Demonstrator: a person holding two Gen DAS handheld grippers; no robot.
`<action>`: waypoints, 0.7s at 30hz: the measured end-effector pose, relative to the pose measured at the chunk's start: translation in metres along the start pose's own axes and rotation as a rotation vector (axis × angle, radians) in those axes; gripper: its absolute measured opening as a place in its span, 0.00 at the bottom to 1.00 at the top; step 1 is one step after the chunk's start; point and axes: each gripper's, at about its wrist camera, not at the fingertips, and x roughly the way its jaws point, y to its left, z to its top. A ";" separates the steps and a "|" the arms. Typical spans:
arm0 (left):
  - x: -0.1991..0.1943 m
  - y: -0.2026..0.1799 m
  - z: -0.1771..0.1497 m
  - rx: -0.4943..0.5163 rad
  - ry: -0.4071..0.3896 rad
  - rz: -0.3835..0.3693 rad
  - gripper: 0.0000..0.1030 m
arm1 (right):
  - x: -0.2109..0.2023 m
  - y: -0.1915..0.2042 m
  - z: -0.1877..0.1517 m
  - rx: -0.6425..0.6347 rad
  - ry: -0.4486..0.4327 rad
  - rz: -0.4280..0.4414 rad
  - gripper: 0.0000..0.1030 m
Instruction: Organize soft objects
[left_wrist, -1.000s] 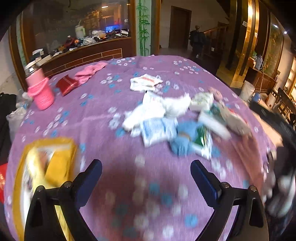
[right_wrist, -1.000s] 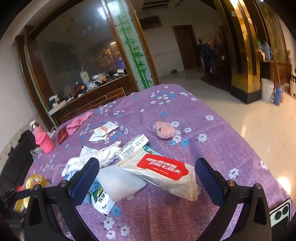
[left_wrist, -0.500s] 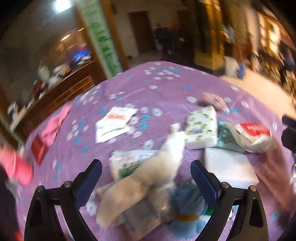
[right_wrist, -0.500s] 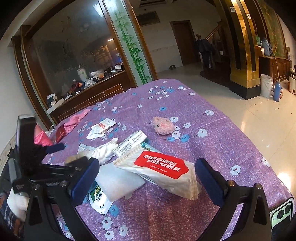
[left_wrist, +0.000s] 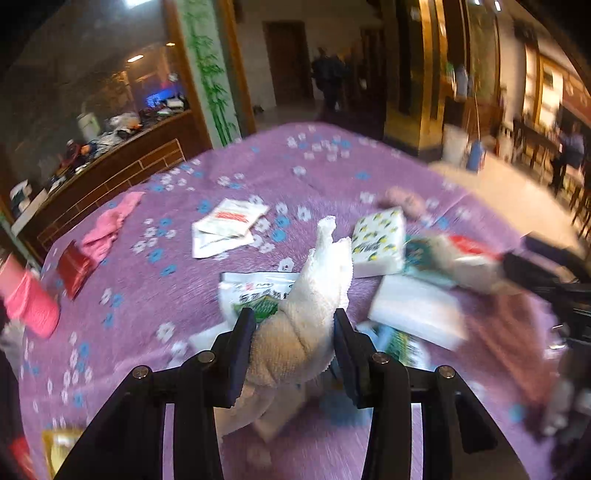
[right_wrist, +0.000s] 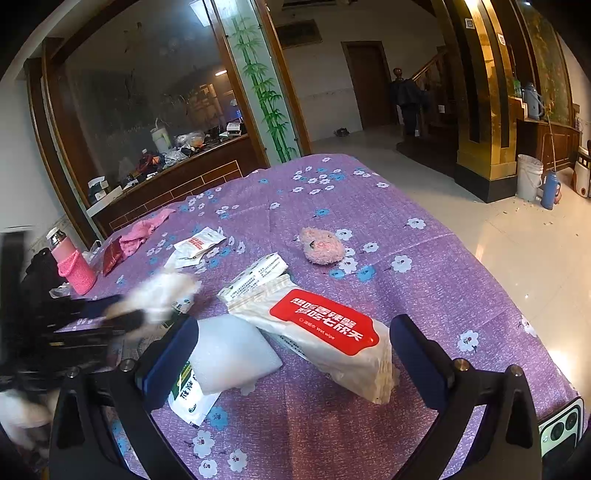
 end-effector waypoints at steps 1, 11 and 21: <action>-0.015 0.003 -0.003 -0.015 -0.024 -0.007 0.42 | 0.001 0.000 0.000 -0.002 0.000 -0.004 1.00; -0.179 0.041 -0.073 -0.228 -0.282 -0.016 0.43 | 0.007 0.004 -0.005 -0.038 0.005 -0.073 1.00; -0.250 0.090 -0.155 -0.411 -0.393 0.044 0.43 | -0.015 0.077 0.002 -0.134 0.053 0.016 1.00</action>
